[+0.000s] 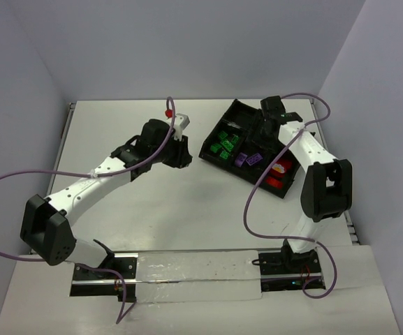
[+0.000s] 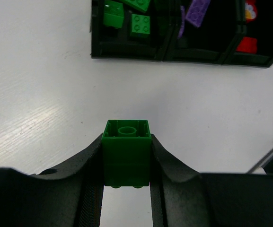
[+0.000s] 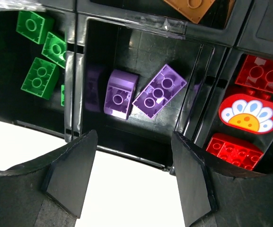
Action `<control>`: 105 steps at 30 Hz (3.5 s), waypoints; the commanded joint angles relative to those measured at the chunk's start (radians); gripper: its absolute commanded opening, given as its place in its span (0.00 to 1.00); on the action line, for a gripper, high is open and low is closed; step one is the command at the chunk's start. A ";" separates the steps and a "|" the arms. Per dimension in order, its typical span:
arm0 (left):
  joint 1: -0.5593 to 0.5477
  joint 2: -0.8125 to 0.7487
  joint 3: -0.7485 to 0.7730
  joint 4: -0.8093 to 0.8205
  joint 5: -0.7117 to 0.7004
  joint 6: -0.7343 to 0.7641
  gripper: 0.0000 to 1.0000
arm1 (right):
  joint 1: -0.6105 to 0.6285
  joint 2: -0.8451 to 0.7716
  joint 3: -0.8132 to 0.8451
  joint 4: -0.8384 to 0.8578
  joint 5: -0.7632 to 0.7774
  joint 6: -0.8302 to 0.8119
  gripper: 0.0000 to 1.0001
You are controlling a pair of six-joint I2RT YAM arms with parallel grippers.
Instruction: Sort the legos into containers by color
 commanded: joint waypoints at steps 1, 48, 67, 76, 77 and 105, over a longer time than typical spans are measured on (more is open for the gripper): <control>-0.005 0.076 -0.001 -0.018 -0.136 -0.014 0.00 | 0.010 -0.128 0.008 0.044 0.020 -0.045 0.71; -0.027 0.308 -0.082 -0.016 -0.314 -0.087 0.65 | 0.104 -0.126 -0.012 0.028 -0.044 -0.042 0.72; -0.001 0.348 -0.033 -0.050 -0.311 -0.074 0.08 | 0.112 -0.086 0.069 0.003 -0.128 -0.078 0.72; 0.031 0.215 0.086 -0.095 -0.114 -0.035 0.00 | 0.182 -0.034 0.174 -0.048 -0.414 -0.048 0.73; 0.032 0.193 0.080 -0.080 -0.087 -0.027 0.00 | 0.190 -0.028 0.177 -0.043 -0.458 -0.034 0.73; 0.075 0.035 0.089 -0.027 0.172 -0.005 0.00 | 0.286 0.124 0.157 0.179 -0.842 0.173 0.71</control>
